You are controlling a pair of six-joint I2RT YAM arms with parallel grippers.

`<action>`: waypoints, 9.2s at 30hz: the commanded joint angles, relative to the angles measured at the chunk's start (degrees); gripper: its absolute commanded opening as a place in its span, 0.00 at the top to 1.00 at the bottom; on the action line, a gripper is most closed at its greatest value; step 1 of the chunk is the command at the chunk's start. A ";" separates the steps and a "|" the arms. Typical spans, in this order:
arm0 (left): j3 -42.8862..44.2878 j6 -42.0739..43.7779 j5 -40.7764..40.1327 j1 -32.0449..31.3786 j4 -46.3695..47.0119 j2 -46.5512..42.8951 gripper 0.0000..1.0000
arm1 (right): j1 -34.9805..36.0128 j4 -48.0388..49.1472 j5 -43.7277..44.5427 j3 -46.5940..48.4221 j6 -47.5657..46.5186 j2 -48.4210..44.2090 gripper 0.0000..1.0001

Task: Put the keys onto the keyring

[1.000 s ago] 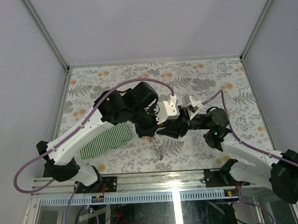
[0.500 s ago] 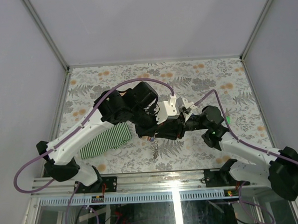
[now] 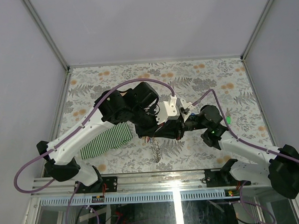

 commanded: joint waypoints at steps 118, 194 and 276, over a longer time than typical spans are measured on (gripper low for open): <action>-47.86 -21.65 8.49 -0.29 92.98 -38.75 0.72 | 0.66 -10.31 9.27 21.21 -2.78 -16.26 1.00; -0.32 2.69 -0.96 -2.22 7.20 -6.69 1.00 | 0.67 -28.58 3.81 13.34 -15.23 -10.43 0.62; -42.70 -10.88 -0.19 -3.46 76.56 -40.57 0.64 | 0.74 -33.33 11.64 24.04 -13.57 -16.99 1.00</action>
